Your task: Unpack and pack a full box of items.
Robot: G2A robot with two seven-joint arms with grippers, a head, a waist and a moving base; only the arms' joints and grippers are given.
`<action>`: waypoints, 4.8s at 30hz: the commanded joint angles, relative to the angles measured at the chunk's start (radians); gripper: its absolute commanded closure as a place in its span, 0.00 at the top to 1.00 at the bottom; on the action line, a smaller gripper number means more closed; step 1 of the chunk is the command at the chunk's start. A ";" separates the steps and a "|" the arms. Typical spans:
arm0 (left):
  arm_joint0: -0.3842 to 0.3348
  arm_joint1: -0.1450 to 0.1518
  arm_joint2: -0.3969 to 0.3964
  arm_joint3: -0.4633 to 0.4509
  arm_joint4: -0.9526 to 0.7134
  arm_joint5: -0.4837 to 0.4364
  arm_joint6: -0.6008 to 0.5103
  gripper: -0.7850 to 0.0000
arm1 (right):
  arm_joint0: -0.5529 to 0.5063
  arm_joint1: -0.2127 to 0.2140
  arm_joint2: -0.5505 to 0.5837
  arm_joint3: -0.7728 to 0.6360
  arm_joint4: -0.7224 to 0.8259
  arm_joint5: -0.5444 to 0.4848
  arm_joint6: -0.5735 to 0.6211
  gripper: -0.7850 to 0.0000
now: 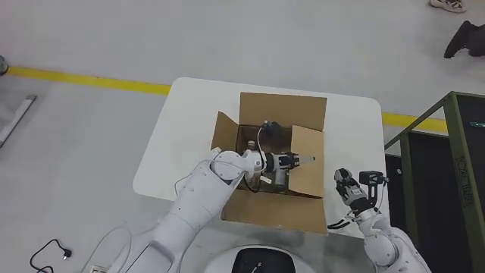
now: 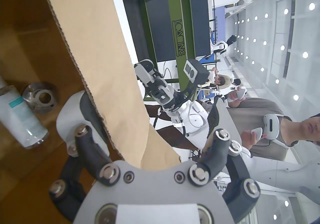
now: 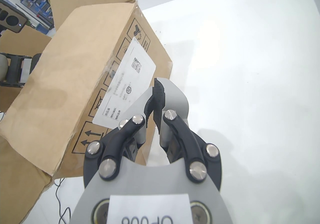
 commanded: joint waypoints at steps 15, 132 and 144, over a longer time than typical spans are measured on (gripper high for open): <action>0.047 0.019 -0.007 -0.132 -0.036 0.016 -0.048 1.00 | 0.117 -0.025 -0.146 0.109 0.005 -0.099 -0.005 0.00; 0.248 0.132 -0.102 -0.527 0.566 0.411 0.195 1.00 | -0.087 0.022 0.066 -0.353 -0.090 0.154 0.300 0.00; 0.227 0.118 -0.018 -0.509 0.685 0.533 0.190 1.00 | -0.064 0.017 0.034 -0.277 -0.096 0.165 0.256 0.00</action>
